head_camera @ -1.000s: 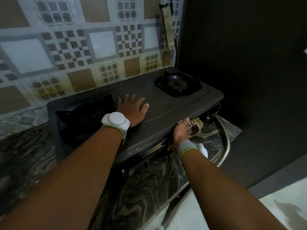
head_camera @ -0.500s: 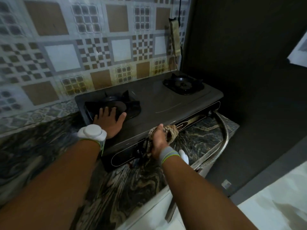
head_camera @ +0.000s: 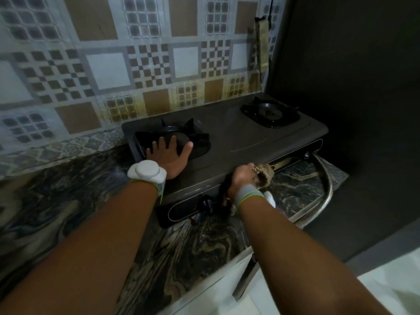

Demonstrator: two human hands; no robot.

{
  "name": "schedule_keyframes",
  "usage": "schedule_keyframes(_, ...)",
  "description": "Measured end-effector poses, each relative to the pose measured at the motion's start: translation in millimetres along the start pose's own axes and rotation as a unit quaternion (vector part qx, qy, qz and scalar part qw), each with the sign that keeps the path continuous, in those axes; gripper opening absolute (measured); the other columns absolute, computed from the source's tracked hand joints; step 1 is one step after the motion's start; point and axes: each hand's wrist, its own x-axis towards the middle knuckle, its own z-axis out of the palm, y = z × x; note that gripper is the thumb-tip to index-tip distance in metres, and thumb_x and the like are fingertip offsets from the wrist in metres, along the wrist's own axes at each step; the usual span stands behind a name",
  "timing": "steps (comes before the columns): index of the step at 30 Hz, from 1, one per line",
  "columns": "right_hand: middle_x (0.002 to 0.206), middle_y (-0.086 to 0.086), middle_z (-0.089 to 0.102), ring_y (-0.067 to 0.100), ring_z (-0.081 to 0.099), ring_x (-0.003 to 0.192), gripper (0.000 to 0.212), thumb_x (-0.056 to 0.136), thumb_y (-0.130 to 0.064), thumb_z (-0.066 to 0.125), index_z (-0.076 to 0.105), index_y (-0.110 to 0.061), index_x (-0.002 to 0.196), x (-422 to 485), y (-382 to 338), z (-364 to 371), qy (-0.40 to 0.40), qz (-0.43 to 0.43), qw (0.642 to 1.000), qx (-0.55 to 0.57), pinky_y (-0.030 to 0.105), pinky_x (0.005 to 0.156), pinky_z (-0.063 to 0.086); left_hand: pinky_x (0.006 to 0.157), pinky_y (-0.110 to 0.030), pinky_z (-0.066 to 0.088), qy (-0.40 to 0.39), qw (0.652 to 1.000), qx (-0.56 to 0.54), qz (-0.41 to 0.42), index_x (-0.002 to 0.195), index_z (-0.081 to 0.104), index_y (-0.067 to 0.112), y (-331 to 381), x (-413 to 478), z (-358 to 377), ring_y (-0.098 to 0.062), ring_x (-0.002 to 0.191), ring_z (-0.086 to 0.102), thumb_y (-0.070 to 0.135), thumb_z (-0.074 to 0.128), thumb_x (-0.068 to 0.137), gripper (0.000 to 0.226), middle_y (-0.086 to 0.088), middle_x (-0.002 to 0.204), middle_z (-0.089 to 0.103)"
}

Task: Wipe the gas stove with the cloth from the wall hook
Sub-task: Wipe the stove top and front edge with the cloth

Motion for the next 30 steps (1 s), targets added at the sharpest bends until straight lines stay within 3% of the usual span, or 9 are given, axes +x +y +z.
schedule_keyframes(4, 0.152, 0.005, 0.040, 0.034, 0.035, 0.142, 0.099, 0.062, -0.078, 0.017, 0.031, -0.026, 0.145, 36.3, 54.1, 27.7, -0.085, 0.012, 0.995, -0.050, 0.063, 0.116, 0.022, 0.122, -0.051, 0.002, -0.005, 1.000, 0.002, -0.023, 0.155, 0.005, 0.024, -20.9, -17.2, -5.9, -0.037, 0.151, -0.002, 0.072, 0.010, 0.089, 0.081, -0.011, 0.164, -0.001)
schedule_keyframes(5, 0.125, -0.014, 0.061, 0.034, 0.037, 0.141, 0.104, 0.061, -0.082, 0.012, 0.032, -0.025, 0.145, 42.8, 66.3, 37.7, -0.075, 0.022, 0.993, -0.083, 0.052, 0.114, 0.029, 0.122, -0.051, 0.002, -0.010, 0.999, 0.006, -0.030, 0.155, 0.005, 0.024, -25.0, -22.2, -6.5, -0.037, 0.150, -0.002, 0.072, 0.010, 0.089, 0.082, -0.012, 0.164, -0.001)
schedule_keyframes(6, 0.137, 0.008, 0.053, 0.033, 0.038, 0.140, 0.111, 0.059, -0.086, 0.005, 0.033, -0.023, 0.146, 43.3, 70.9, 40.9, -0.062, 0.030, 0.995, -0.078, 0.045, 0.108, 0.034, 0.122, -0.051, 0.001, -0.013, 0.999, 0.008, -0.035, 0.155, 0.004, 0.024, -28.0, -27.8, -6.5, -0.036, 0.151, -0.003, 0.072, 0.010, 0.089, 0.082, -0.011, 0.164, -0.002)
schedule_keyframes(7, 0.064, -0.014, -0.005, 0.033, 0.041, 0.139, 0.117, 0.057, -0.088, 0.001, 0.035, -0.021, 0.146, 37.6, 66.5, 39.1, -0.063, 0.040, 0.994, -0.076, 0.038, 0.101, 0.035, 0.122, -0.051, 0.001, -0.014, 0.999, 0.010, -0.036, 0.155, 0.004, 0.024, -30.1, -32.3, -6.2, -0.035, 0.151, -0.004, 0.072, 0.010, 0.089, 0.082, -0.011, 0.164, -0.003)
schedule_keyframes(8, 0.093, -0.029, 0.063, 0.033, 0.043, 0.137, 0.112, 0.059, -0.084, 0.005, 0.036, -0.019, 0.145, 7.7, 51.1, 29.9, -0.065, 0.037, 0.995, -0.069, 0.042, 0.106, 0.037, 0.122, -0.051, 0.001, -0.015, 0.999, 0.011, -0.033, 0.155, 0.003, 0.023, -32.3, -36.0, -5.8, -0.034, 0.151, -0.004, 0.072, 0.010, 0.089, 0.082, -0.010, 0.164, -0.004)
schedule_keyframes(11, 0.156, 0.011, 0.032, 0.037, 0.034, 0.141, 0.080, 0.078, -0.055, 0.022, 0.032, -0.014, 0.146, -38.5, 18.5, 14.2, -0.046, 0.011, 0.995, -0.085, 0.053, 0.116, 0.028, 0.122, -0.052, 0.002, -0.021, 1.000, 0.013, -0.018, 0.155, 0.000, 0.022, -36.6, -39.3, -9.7, -0.032, 0.151, -0.003, 0.071, 0.010, 0.089, 0.083, -0.008, 0.165, -0.003)
schedule_keyframes(17, 0.159, 0.012, 0.026, 0.037, 0.032, 0.142, 0.075, 0.087, -0.053, 0.021, 0.024, -0.014, 0.150, -1.4, -13.9, -11.5, 0.025, 0.022, 0.996, -0.081, 0.051, 0.118, 0.026, 0.122, -0.052, 0.007, -0.025, 0.999, 0.039, -0.007, 0.155, 0.001, 0.015, -46.3, -24.0, -12.2, -0.030, 0.152, 0.004, 0.071, 0.008, 0.089, 0.087, -0.008, 0.165, 0.004)
schedule_keyframes(22, 0.148, 0.019, 0.038, 0.037, 0.035, 0.138, 0.046, 0.099, -0.017, 0.027, 0.040, 0.000, 0.140, -9.3, -38.0, -35.5, 0.056, -0.100, 0.967, -0.228, 0.043, 0.111, 0.028, 0.122, -0.048, 0.009, 0.004, 0.999, 0.045, -0.009, 0.154, 0.009, 0.010, -44.1, -12.0, -4.6, -0.029, 0.151, 0.007, 0.069, 0.011, 0.090, 0.088, -0.010, 0.164, 0.006)
schedule_keyframes(30, 0.163, 0.014, -0.004, 0.043, 0.000, 0.148, 0.055, 0.097, -0.029, 0.034, 0.026, -0.025, 0.151, -91.1, 7.9, 25.2, 0.049, -0.231, 0.894, -0.380, 0.047, 0.121, 0.001, 0.123, -0.047, 0.007, -0.038, 0.999, -0.010, -0.027, 0.155, 0.007, 0.013, -43.3, -15.8, -12.8, -0.026, 0.152, 0.004, 0.071, 0.008, 0.089, 0.087, -0.007, 0.165, 0.001)
